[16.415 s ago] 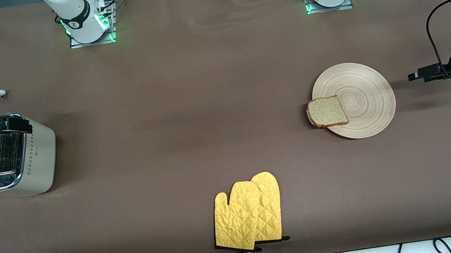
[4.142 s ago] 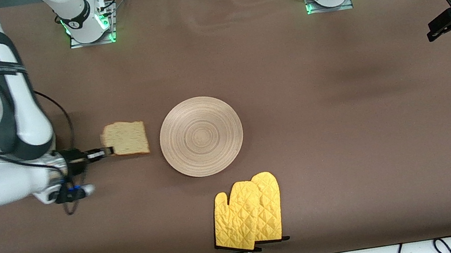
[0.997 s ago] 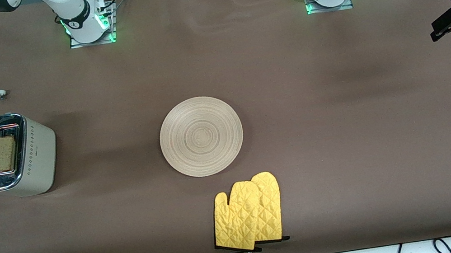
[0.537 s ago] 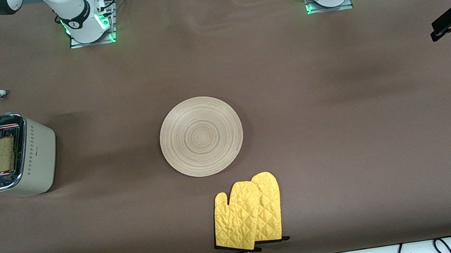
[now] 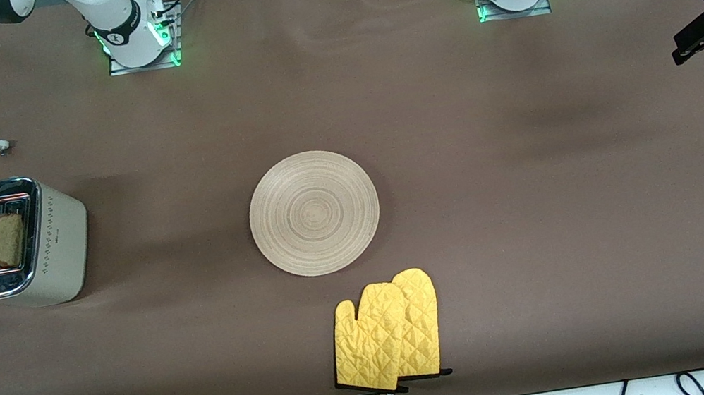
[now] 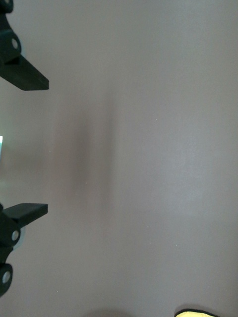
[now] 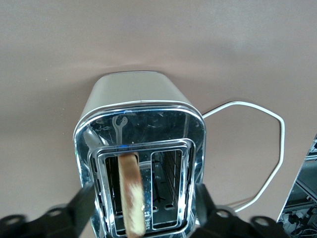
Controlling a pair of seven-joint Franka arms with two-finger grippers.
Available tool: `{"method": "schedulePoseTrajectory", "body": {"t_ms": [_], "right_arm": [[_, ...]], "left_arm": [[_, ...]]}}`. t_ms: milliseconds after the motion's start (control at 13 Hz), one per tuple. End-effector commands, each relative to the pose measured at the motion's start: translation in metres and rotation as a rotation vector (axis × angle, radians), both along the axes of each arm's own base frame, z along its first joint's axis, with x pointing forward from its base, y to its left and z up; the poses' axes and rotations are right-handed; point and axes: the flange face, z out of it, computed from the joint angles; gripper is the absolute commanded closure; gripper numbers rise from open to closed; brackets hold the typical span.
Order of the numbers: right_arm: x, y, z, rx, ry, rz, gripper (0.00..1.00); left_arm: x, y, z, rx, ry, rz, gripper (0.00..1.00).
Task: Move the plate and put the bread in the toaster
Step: 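Open the right gripper and raise it away from the toaster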
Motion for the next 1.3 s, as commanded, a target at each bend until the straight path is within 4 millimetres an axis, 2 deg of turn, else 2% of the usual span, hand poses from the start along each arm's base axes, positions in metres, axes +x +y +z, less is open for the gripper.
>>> {"method": "schedulePoseTrajectory", "body": {"t_ms": [0, 77, 230, 384, 537, 614, 767, 844, 997, 1151, 1227], "right_arm": [[-0.002, 0.004, 0.011, 0.036, -0.012, 0.013, 0.01], [-0.005, 0.006, 0.030, 0.055, -0.045, 0.010, 0.00], [-0.011, 0.011, 0.041, 0.082, -0.028, 0.003, 0.00], [-0.019, 0.015, 0.070, 0.097, -0.053, 0.006, 0.00], [-0.023, 0.038, 0.096, 0.174, -0.096, 0.031, 0.00], [-0.024, 0.052, 0.101, 0.223, -0.099, 0.043, 0.00], [-0.022, 0.077, 0.098, 0.278, -0.087, 0.073, 0.00], [-0.024, 0.088, 0.107, 0.287, -0.098, 0.089, 0.00], [-0.023, 0.098, 0.109, 0.295, -0.097, 0.105, 0.00], [-0.025, 0.128, 0.118, 0.286, -0.102, 0.148, 0.00], [-0.025, 0.130, 0.119, 0.287, -0.103, 0.151, 0.00]], "left_arm": [[0.002, 0.002, 0.007, 0.031, 0.000, 0.007, 0.00], [0.002, 0.002, 0.007, 0.031, 0.000, 0.008, 0.00], [0.002, 0.003, 0.007, 0.031, -0.001, 0.008, 0.00], [0.002, 0.004, 0.008, 0.031, -0.001, 0.010, 0.00], [0.002, 0.005, 0.008, 0.031, -0.001, 0.012, 0.00], [0.002, 0.005, 0.008, 0.033, -0.003, 0.012, 0.00], [0.002, 0.005, 0.007, 0.034, 0.000, 0.012, 0.00], [0.002, 0.005, 0.007, 0.036, -0.001, 0.012, 0.00], [0.002, 0.006, 0.008, 0.034, -0.001, 0.009, 0.00], [0.002, 0.004, 0.007, 0.034, -0.001, 0.002, 0.00], [0.002, 0.004, 0.007, 0.033, 0.001, 0.002, 0.00]]}}
